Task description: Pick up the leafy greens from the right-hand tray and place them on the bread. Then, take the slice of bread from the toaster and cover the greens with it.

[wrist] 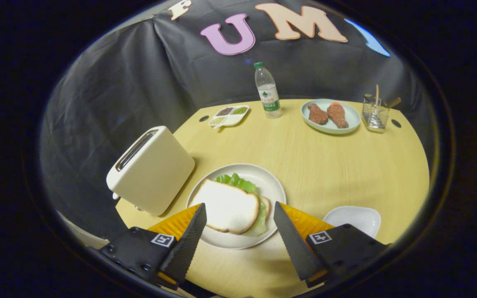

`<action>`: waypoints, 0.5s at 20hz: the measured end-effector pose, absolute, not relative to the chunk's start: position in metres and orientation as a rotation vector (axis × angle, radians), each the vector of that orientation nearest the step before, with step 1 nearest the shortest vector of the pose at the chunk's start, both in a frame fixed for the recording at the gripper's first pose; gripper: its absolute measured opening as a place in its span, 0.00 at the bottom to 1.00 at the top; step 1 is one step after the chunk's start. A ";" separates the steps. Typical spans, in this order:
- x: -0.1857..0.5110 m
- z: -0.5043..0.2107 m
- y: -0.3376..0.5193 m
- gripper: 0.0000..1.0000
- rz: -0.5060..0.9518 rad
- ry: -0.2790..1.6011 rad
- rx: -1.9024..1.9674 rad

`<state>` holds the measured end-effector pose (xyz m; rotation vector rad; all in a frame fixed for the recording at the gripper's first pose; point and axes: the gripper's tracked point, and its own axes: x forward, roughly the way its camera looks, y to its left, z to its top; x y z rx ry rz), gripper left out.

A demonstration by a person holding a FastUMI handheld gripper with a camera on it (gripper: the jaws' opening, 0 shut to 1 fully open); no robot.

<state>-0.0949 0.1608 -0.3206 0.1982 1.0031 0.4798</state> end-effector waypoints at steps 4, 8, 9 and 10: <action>-0.081 -0.286 0.143 1.00 0.459 0.921 0.186; -0.066 -0.245 0.120 1.00 0.408 0.819 0.223; -0.060 -0.235 0.111 1.00 0.389 0.784 0.222; -0.054 -0.223 0.100 1.00 0.367 0.745 0.216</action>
